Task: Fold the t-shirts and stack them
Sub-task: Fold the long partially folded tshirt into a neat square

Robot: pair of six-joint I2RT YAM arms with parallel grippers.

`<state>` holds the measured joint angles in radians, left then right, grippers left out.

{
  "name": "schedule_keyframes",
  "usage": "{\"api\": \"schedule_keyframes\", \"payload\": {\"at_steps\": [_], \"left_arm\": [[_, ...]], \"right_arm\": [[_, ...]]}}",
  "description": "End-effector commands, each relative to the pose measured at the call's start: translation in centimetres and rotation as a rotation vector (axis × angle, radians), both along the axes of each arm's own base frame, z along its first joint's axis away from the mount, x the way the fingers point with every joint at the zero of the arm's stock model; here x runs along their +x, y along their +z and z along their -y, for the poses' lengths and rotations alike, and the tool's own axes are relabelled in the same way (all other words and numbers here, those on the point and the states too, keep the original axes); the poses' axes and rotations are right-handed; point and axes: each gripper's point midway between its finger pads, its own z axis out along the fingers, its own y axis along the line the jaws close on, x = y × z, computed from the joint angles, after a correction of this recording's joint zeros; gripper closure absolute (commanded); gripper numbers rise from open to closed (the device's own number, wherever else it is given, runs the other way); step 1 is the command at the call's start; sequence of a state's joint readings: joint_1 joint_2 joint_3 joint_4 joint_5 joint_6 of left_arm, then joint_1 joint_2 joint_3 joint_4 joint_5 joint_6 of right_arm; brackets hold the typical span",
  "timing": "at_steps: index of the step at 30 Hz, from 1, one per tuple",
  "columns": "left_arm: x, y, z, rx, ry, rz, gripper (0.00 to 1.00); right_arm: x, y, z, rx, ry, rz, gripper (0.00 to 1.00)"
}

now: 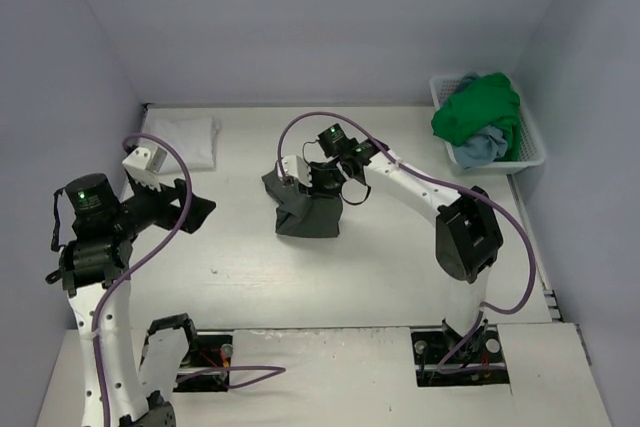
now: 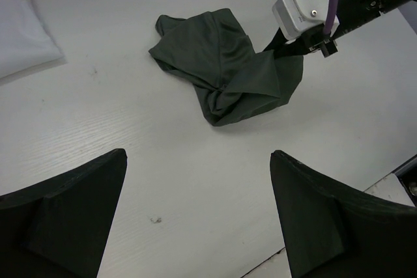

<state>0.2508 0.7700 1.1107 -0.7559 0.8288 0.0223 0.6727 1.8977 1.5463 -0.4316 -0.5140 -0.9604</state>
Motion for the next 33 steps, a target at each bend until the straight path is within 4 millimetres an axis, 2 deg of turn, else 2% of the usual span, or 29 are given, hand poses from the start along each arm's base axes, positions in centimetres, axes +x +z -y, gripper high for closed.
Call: {"api": "schedule_keyframes", "payload": {"at_steps": [1, 4, 6, 7, 8, 9, 10, 11, 12, 13, 15, 16, 17, 18, 20, 21, 22, 23, 24, 25, 26, 27, 29, 33], "left_arm": [[1.0, 0.9, 1.0, -0.039, -0.089, 0.043, 0.15], [3.1, 0.2, 1.8, -0.07, -0.177, 0.012, 0.15], [5.3, -1.0, 2.2, -0.09, -0.222, -0.032, 0.16], [6.0, -1.2, 3.2, -0.095, -0.252, -0.042, 0.18], [7.8, -1.7, 3.6, -0.089, -0.26, -0.034, 0.19], [8.6, -2.0, 4.1, -0.084, -0.271, -0.034, 0.2], [9.7, -2.7, 4.4, -0.056, -0.259, -0.041, 0.23], [11.1, -3.7, 5.8, -0.041, -0.291, -0.06, 0.25], [11.6, -4.4, 7.1, -0.024, -0.322, -0.074, 0.29], [12.6, -5.0, 7.5, -0.012, -0.327, -0.084, 0.35], [15.2, -6.8, 8.6, -0.021, -0.351, -0.139, 0.4], [16.6, -8.9, 9.0, -0.03, -0.36, -0.192, 0.45], [17.8, -8.4, 9.5, -0.031, -0.367, -0.176, 0.47], [19.2, -10.0, 9.8, -0.034, -0.361, -0.199, 0.49], [21.2, -9.9, 10.5, -0.016, -0.354, -0.163, 0.53], [22.3, -10.9, 10.8, -0.032, -0.335, -0.18, 0.57], [23.2, -11.1, 10.8, -0.02, -0.318, -0.175, 0.67], [24.3, -10.4, 11.2, -0.021, -0.314, -0.158, 0.73], [25.1, -12.1, 11.4, -0.028, -0.309, -0.201, 0.77], [25.7, -12.3, 11.6, -0.034, -0.309, -0.208, 0.86], [26.5, -11.9, 11.8, -0.039, -0.303, -0.197, 0.89], [27.0, -13.2, 11.9, -0.043, -0.298, -0.222, 0.9], [27.6, -13.9, 12.5, -0.043, -0.303, -0.228, 0.93], [28.2, -16.5, 14.5, -0.026, -0.328, -0.276, 0.94]], "right_arm": [[0.8, 4.4, -1.1, 0.096, 0.023, 0.068, 0.96], [0.5, 5.2, -1.0, 0.111, 0.019, 0.075, 0.96], [0.3, 5.7, -0.8, 0.117, 0.015, 0.078, 0.96], [0.2, 5.8, -0.8, 0.119, 0.014, 0.079, 0.96], [0.0, 5.9, -0.6, 0.121, 0.012, 0.076, 0.96], [0.0, 6.0, -0.6, 0.123, 0.009, 0.076, 0.96], [-0.1, 6.0, -0.6, 0.123, 0.008, 0.072, 0.96], [-0.2, 6.1, -0.7, 0.126, 0.008, 0.073, 0.96], [-0.2, 6.1, -0.7, 0.125, 0.008, 0.073, 0.96], [-0.2, 6.1, -0.6, 0.124, 0.005, 0.07, 0.96], [-0.2, 6.2, -0.7, 0.129, 0.005, 0.071, 0.96], [-0.4, 6.1, -0.7, 0.125, 0.006, 0.067, 0.96], [-0.5, 6.2, -0.7, 0.126, 0.006, 0.068, 0.96], [-0.6, 6.1, -0.8, 0.127, 0.006, 0.065, 0.96], [-0.8, 6.0, -0.7, 0.125, 0.005, 0.059, 0.96], [-1.0, 5.8, -0.7, 0.12, 0.004, 0.054, 0.96], [-1.0, 5.8, -0.7, 0.12, 0.002, 0.055, 0.96], [-1.1, 5.7, -0.6, 0.117, 0.001, 0.05, 0.96], [-1.2, 5.6, -0.5, 0.116, -0.001, 0.048, 0.96], [-1.2, 5.6, -0.6, 0.117, -0.001, 0.046, 0.96], [-1.3, 5.5, -0.5, 0.116, -0.001, 0.045, 0.96], [-1.3, 5.5, -0.4, 0.114, -0.002, 0.044, 0.96], [-1.5, 5.4, -0.4, 0.113, -0.003, 0.041, 0.96], [-1.7, 5.3, -0.3, 0.112, -0.008, 0.034, 0.96]]}}
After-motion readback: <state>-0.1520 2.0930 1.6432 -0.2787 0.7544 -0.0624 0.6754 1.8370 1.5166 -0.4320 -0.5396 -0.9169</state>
